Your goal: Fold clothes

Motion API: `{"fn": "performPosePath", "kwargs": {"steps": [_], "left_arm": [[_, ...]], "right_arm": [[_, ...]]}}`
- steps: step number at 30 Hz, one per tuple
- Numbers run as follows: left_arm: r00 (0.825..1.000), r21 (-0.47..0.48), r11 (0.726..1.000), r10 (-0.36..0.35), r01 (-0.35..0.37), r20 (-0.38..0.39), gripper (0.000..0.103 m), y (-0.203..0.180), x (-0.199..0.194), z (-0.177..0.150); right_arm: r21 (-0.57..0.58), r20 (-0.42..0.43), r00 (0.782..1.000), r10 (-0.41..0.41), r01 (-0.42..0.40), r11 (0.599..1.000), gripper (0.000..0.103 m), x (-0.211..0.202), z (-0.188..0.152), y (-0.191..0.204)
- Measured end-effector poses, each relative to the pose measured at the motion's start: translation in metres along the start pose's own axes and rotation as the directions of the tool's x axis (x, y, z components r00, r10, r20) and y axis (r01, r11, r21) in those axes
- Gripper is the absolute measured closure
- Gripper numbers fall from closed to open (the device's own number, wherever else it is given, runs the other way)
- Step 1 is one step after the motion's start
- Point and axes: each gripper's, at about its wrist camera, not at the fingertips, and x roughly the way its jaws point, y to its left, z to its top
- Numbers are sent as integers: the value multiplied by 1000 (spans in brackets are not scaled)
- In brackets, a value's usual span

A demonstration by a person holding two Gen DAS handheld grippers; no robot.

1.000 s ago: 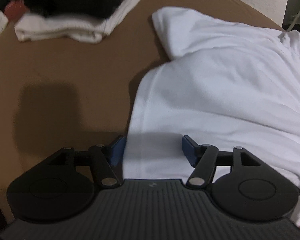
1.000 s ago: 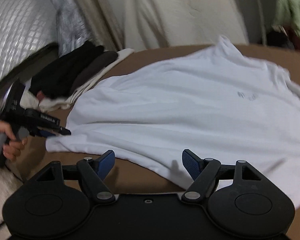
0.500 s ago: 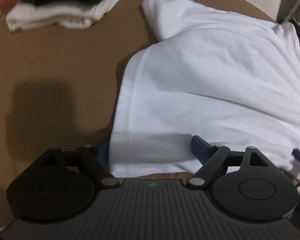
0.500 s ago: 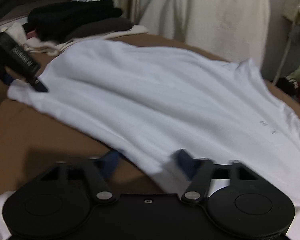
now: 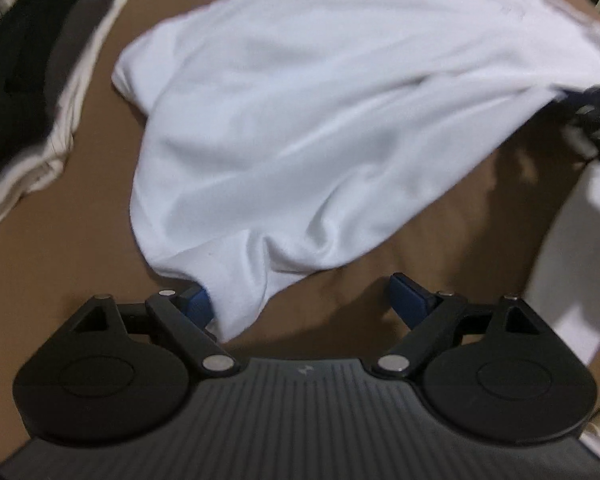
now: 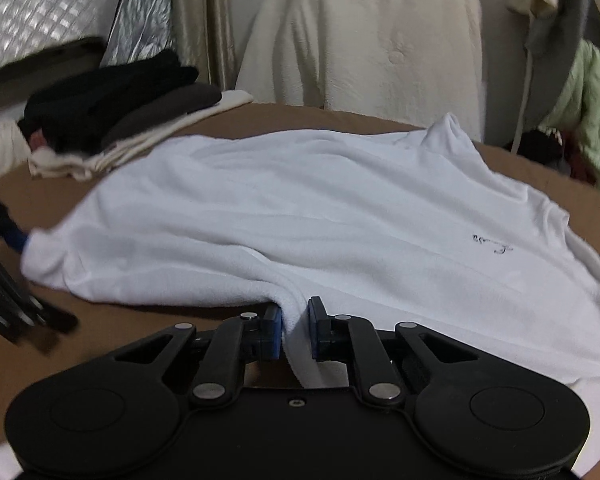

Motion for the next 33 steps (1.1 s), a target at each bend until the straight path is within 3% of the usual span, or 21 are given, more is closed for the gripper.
{"fn": "performPosePath", "kwargs": {"steps": [3, 5, 6, 7, 8, 9, 13, 17, 20, 29, 33], "left_arm": [[999, 21, 999, 43, -42, -15, 0, -1, 17, 10], [997, 35, 997, 61, -62, 39, 5, -2, 17, 12], [996, 33, 998, 58, -60, 62, 35, -2, 14, 12], [995, 28, 998, 52, -54, 82, 54, -2, 10, 13], [994, 23, 999, 46, -48, 102, 81, -2, 6, 13], [991, 18, 998, 59, -62, 119, 85, -3, 0, 13], [977, 53, 993, 93, -105, 190, 88, -15, -38, 3], [972, 56, 997, 36, -50, 234, 88, -25, -85, -15], [977, 73, 997, -5, -11, 213, 88, -32, -91, -19], [993, 63, 992, -110, 107, 50, 88, -50, -69, -34], [996, 102, 992, -83, 81, 16, 88, -59, -64, -37]], "right_arm": [[15, -1, 1000, 3, -3, 1000, 89, 1, -1, -2], [17, 0, 1000, 2, -2, 1000, 89, 1, -2, -1], [17, -1, 1000, 2, -2, 1000, 89, 1, -2, -1], [19, -3, 1000, 3, -3, 1000, 89, 1, -3, -1], [20, -6, 1000, 8, -7, 1000, 89, 1, -4, -1], [17, -11, 1000, 15, -15, 1000, 89, 1, -4, 0], [-30, -34, 999, 9, -10, 999, 91, -15, -3, 5], [-7, -87, 996, 21, -21, 1000, 92, -44, 2, -1], [82, -125, 991, 57, -47, 996, 92, -64, 6, -14], [100, -284, 955, 89, -63, 993, 92, -59, -23, -20], [83, -318, 943, 100, -78, 994, 92, -55, -25, -19]]}}
